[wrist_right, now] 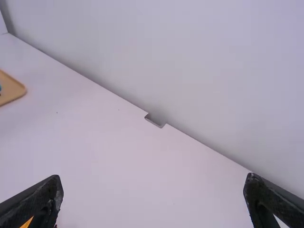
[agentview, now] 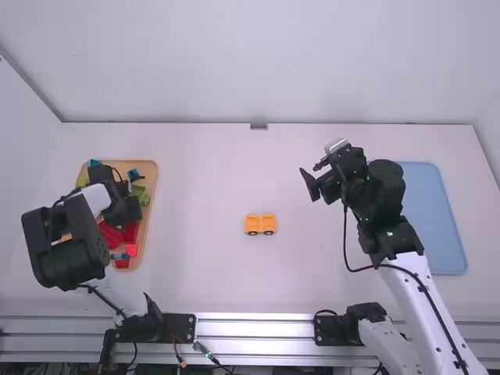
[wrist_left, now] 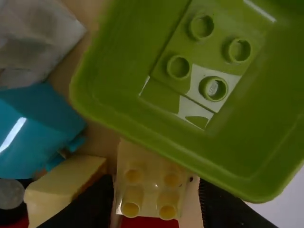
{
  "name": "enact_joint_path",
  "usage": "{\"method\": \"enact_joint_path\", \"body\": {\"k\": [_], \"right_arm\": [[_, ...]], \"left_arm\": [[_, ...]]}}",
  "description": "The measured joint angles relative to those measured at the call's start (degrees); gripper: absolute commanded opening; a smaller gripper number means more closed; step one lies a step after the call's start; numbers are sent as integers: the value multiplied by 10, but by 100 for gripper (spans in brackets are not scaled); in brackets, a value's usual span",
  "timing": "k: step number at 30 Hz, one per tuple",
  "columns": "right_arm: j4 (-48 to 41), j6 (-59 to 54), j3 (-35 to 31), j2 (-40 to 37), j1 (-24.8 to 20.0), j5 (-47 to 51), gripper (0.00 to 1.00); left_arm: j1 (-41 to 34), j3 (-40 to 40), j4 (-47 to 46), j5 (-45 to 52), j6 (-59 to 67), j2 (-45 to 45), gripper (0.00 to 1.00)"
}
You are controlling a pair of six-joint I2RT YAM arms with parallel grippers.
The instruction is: Assemble lego blocks to make yellow taxi
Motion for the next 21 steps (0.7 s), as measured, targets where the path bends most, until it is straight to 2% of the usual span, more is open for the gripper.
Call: {"method": "enact_joint_path", "body": {"k": [6,15,21], "right_arm": [[0,1,0,0,0,0,99],[0,1,0,0,0,0,99],[-2,2,0,0,0,0,99]], "left_arm": [[0,-2,7,0,5,0,42],[0,-13,29,0,16,0,42],[0,-17,43,0,23,0,33]]}}
